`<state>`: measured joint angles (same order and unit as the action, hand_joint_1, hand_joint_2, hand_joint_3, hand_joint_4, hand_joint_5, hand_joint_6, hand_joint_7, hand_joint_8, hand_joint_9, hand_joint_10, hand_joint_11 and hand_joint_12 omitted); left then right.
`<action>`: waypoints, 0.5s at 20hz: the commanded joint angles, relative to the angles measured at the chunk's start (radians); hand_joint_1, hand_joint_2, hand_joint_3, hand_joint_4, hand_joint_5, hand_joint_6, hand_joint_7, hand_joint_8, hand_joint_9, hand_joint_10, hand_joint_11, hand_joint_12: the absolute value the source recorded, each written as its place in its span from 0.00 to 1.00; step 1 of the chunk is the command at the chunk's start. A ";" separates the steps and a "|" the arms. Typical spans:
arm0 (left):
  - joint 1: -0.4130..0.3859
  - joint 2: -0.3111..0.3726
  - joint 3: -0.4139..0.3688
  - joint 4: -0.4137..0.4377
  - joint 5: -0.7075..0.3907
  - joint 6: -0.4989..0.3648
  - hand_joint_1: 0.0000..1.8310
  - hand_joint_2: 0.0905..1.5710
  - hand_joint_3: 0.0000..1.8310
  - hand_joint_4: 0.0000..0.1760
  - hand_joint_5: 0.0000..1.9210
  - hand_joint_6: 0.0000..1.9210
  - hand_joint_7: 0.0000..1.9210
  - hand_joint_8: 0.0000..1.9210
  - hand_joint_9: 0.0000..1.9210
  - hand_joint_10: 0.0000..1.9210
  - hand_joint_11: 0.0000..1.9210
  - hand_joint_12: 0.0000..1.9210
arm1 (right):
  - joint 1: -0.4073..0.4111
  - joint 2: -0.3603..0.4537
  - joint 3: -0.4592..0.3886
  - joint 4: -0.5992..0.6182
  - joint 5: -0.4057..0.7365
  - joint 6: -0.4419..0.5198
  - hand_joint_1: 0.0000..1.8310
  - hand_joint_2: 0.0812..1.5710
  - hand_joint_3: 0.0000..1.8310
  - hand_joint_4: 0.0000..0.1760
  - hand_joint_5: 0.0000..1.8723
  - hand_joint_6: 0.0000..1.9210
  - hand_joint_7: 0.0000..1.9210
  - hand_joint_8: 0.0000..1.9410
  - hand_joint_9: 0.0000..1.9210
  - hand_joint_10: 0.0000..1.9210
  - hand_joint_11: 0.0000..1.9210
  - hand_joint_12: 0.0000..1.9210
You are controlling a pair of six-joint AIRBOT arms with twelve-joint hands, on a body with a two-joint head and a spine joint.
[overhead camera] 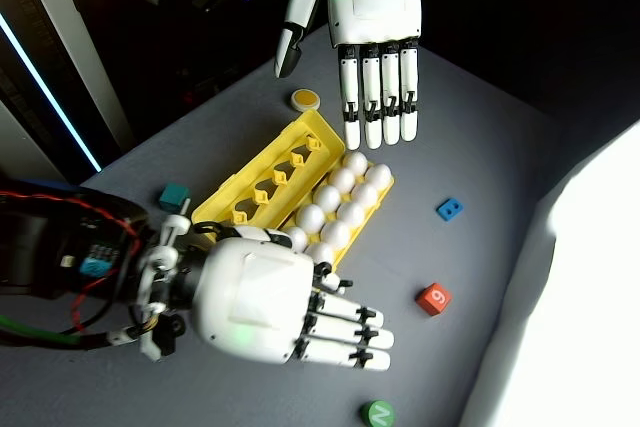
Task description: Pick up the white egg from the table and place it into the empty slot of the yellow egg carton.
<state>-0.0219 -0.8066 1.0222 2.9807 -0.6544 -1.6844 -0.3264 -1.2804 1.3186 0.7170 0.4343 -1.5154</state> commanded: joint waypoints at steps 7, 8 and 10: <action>0.005 0.003 -0.002 0.022 0.091 -0.006 0.00 0.71 0.00 0.00 0.03 0.00 0.03 0.00 0.02 0.00 0.02 0.01 | 0.032 0.281 -0.217 -0.006 0.018 -0.025 0.41 0.50 0.00 0.82 0.38 0.00 0.01 0.00 0.00 0.00 0.00 0.00; 0.005 0.004 -0.001 0.031 0.092 -0.013 0.00 0.71 0.00 0.00 0.03 0.00 0.02 0.00 0.01 0.00 0.01 0.01 | 0.036 0.307 -0.239 -0.006 0.007 -0.025 0.40 0.50 0.00 0.89 0.37 0.00 0.01 0.00 0.00 0.00 0.00 0.00; 0.005 0.010 -0.004 0.031 0.092 -0.023 0.00 0.71 0.00 0.00 0.04 0.00 0.03 0.00 0.02 0.00 0.01 0.01 | 0.045 0.374 -0.290 -0.006 -0.010 -0.031 0.40 0.50 0.00 0.85 0.36 0.00 0.02 0.01 0.00 0.00 0.00 0.00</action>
<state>-0.0074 -0.7994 1.0199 3.0001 -0.6476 -1.7042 -0.2901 -0.9005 1.0176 0.7292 0.3374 -1.5475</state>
